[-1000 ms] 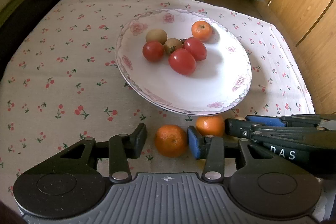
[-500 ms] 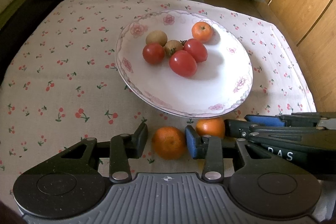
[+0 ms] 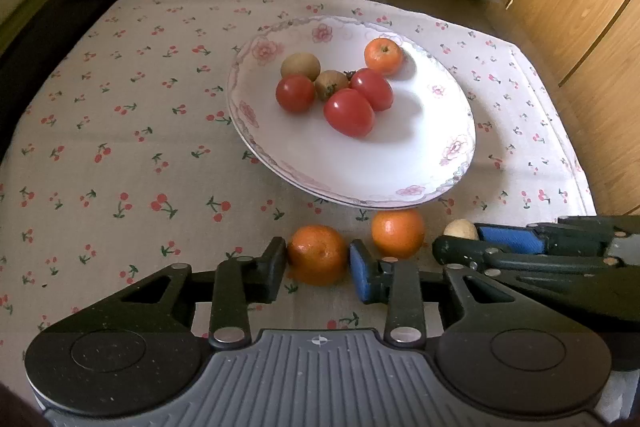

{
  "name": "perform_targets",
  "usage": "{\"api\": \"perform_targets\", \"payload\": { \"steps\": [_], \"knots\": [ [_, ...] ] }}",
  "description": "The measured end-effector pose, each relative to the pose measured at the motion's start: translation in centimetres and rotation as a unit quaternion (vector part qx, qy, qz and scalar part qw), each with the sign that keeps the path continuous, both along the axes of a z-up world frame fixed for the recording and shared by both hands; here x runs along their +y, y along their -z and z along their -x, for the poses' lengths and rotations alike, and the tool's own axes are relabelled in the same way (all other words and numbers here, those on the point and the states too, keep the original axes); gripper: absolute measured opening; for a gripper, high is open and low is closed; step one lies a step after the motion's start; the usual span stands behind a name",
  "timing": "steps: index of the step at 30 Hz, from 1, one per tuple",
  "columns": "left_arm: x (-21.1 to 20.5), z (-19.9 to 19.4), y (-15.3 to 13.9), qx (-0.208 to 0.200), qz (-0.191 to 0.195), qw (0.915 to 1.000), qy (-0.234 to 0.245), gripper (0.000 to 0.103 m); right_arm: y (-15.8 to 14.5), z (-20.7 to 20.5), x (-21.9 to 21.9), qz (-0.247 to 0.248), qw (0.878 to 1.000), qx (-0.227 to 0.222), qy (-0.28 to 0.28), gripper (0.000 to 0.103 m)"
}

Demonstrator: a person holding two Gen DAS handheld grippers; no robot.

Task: Organize fruits
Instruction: 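Grasp a tan round fruit with the right tool while the left tool grasps a mandarin, then carry the tan fruit and the mandarin over the white bowl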

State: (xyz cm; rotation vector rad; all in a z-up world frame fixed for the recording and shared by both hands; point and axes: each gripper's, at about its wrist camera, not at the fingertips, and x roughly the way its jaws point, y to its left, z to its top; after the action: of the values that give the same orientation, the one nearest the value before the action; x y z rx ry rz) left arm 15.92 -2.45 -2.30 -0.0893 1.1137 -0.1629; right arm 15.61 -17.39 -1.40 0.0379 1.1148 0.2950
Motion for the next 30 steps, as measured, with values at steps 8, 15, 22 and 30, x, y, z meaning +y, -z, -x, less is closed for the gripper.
{"api": "perform_targets", "payload": {
  "steps": [8, 15, 22, 30],
  "knots": [
    [0.1, 0.5, -0.4, -0.003, 0.005, 1.0000, 0.002, 0.042, -0.7, 1.0, -0.1, -0.001, 1.000, -0.001, 0.000, 0.029],
    [0.2, 1.3, -0.6, -0.004, 0.007, 1.0000, 0.001, 0.042, -0.8, 1.5, 0.1, -0.010, 1.000, 0.001, -0.001, 0.029],
    [0.1, 1.3, -0.2, 0.001, 0.010, 0.9999, -0.004, 0.042, -0.7, 1.7, -0.1, -0.012, 1.000, 0.004, 0.000, 0.029],
    [-0.4, 0.2, 0.3, -0.001, 0.013, 0.9999, -0.009, 0.044, -0.1, 1.1, -0.1, -0.016, 1.000, 0.011, 0.003, 0.029]
  ]
}}
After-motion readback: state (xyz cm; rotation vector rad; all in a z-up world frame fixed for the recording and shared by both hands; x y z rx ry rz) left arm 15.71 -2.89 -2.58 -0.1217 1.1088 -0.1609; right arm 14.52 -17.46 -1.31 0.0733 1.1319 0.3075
